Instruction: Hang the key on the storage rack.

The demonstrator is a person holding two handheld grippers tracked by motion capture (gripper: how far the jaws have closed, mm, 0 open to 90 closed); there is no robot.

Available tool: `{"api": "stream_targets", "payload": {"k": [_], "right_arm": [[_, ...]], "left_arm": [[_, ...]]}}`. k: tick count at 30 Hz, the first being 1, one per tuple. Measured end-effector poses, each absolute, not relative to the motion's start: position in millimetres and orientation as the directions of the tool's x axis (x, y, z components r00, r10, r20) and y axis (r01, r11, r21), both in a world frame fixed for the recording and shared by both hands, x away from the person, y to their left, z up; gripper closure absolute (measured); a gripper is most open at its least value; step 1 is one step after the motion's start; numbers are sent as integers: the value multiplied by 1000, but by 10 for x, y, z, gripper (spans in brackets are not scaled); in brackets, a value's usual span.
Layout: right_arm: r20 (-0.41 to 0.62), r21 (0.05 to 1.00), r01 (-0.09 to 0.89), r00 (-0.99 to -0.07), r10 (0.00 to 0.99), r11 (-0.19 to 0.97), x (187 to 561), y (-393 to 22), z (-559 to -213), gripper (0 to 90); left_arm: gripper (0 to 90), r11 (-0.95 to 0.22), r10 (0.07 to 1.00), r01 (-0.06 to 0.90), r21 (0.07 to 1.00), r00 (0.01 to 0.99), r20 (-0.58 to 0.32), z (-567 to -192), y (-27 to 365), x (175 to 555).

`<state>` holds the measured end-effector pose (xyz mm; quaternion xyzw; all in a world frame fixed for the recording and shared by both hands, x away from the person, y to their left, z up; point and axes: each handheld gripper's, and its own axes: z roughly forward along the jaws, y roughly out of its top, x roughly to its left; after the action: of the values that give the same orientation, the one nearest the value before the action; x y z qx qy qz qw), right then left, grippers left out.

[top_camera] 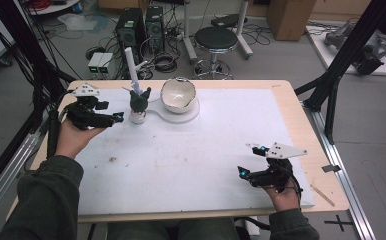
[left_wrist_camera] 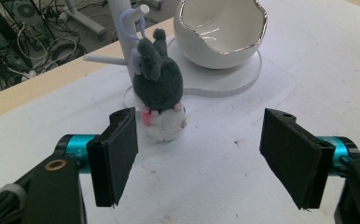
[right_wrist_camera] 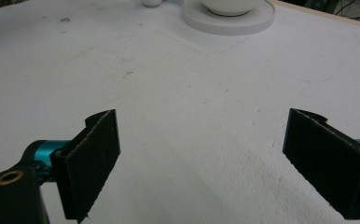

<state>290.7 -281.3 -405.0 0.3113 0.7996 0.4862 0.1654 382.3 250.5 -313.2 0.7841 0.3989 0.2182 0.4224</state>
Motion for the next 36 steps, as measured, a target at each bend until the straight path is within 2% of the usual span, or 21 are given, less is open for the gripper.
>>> {"api": "stream_targets", "payload": {"k": [10,36], "right_arm": [[33,880,334,-752,659,337,2913,-2816,-4053,99],[36,877,342,-747,664,338,2895,-2808,-4052,100]], "left_arm": [[242,-318,806,434,843,592,0,-3157,2490,3762],[239,-308,785,411,858,619,-14,-3198,2455,3601]]}}
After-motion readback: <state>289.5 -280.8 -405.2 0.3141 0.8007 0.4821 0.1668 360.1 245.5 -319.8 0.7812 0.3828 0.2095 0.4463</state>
